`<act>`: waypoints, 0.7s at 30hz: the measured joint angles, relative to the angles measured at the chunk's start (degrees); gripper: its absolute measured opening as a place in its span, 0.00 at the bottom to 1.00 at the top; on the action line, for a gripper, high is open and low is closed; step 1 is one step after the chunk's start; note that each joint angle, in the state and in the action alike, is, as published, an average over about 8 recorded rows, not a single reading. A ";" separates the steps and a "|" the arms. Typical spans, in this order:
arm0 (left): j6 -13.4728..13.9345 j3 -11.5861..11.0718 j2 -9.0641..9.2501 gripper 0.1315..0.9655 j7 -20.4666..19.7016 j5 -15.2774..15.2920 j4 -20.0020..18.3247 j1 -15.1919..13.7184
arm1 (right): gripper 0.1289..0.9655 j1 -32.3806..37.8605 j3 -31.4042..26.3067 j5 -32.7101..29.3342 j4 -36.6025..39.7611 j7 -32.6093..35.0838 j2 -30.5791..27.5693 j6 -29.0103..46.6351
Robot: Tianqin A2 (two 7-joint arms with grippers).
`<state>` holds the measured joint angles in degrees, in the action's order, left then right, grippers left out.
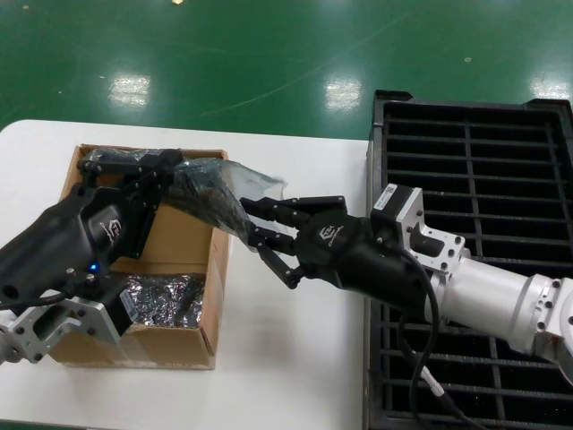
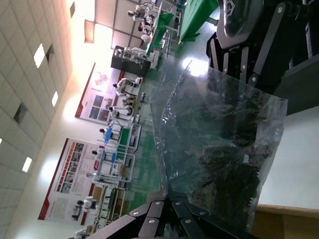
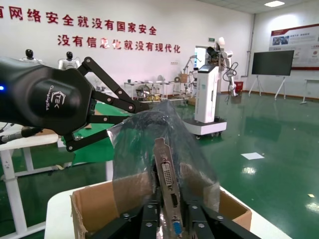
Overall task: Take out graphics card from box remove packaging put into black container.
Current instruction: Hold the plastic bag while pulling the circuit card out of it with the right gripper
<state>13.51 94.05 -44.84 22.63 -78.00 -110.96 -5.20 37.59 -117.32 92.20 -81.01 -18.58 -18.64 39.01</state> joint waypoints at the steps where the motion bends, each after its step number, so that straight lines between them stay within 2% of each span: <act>1: 0.00 0.00 0.00 0.01 0.00 0.00 0.00 0.00 | 0.10 0.01 0.00 -0.01 0.06 0.04 0.08 -0.05; 4: 0.00 0.00 0.00 0.01 0.00 0.00 0.00 0.00 | 0.14 -0.01 -0.03 0.03 0.14 0.21 0.31 -0.15; 16: 0.00 0.00 0.00 0.01 0.00 0.00 0.00 0.00 | 0.19 0.22 -0.72 -0.18 0.91 -0.68 1.92 -0.62; 21: 0.00 0.00 0.00 0.01 0.00 0.00 0.00 0.00 | 0.15 0.81 -0.97 -0.53 2.31 -1.00 2.90 -1.07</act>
<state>13.51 94.05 -44.84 22.63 -78.00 -110.96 -5.20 38.40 -118.29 91.67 -78.71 -19.58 -15.75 37.94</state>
